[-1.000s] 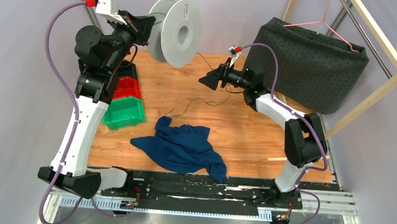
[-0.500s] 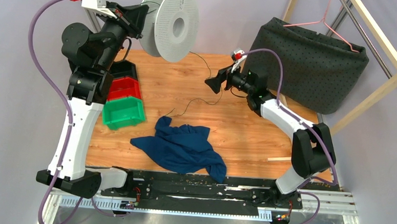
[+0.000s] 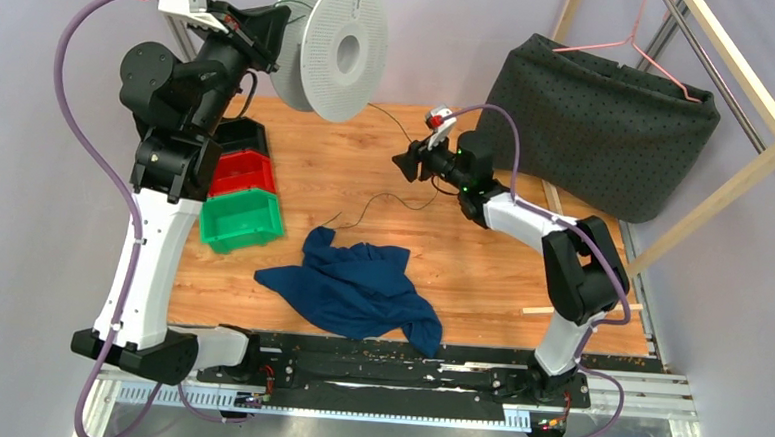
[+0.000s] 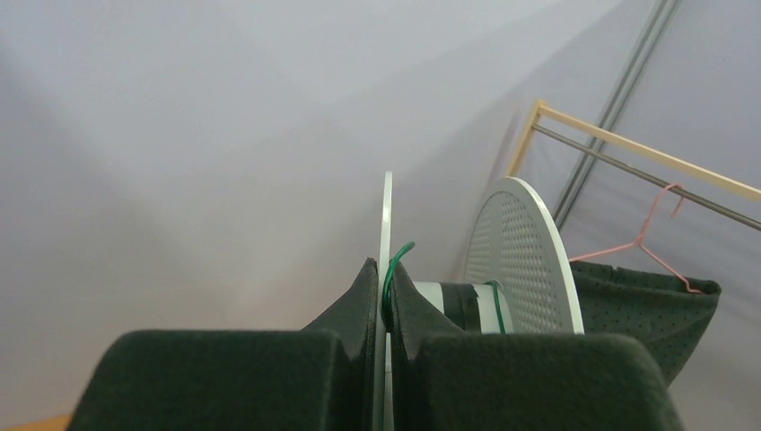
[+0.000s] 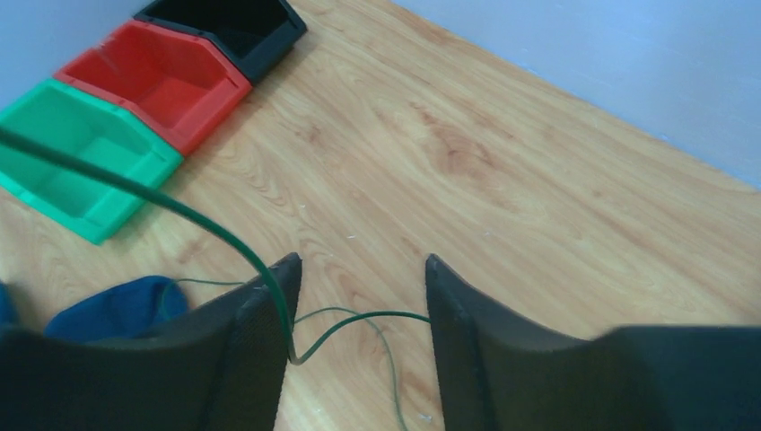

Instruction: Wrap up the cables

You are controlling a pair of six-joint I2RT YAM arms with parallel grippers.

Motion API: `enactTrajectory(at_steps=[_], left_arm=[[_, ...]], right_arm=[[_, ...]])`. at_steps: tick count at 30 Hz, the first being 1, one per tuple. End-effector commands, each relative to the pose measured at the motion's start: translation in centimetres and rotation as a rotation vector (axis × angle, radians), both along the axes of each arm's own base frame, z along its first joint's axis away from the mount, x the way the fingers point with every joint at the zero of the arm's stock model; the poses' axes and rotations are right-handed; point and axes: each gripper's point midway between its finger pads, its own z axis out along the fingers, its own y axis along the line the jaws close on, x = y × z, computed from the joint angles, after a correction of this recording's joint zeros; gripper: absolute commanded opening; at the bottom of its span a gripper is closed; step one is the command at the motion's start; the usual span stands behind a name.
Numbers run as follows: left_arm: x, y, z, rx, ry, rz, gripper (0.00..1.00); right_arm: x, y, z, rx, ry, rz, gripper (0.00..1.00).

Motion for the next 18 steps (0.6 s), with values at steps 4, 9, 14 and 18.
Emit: enactTrajectory(at_steps=[4,9,14,18], left_arm=[[-0.4,2.1,2.9,-0.104,-0.076,0.114,0.00],[1.9,3.2,0.6,-0.156,-0.004,0.237,0.00],[4.2,3.0,-1.7,-0.163,0.017,0.329,0.00],[6.3,0.9,-4.5,-0.056,0.064,0.380,0.00]], right_arm=[[-0.2,0.9,1.1,-0.026,0.032,-0.019,0.01],[-6.7,3.1,-1.1,-0.220,0.116,0.105,0.01],[-15.1,5.5,1.5,-0.376,0.004,0.343,0.01],[-19.0,6.1,7.2,-0.376,-0.155,0.466,0.01]])
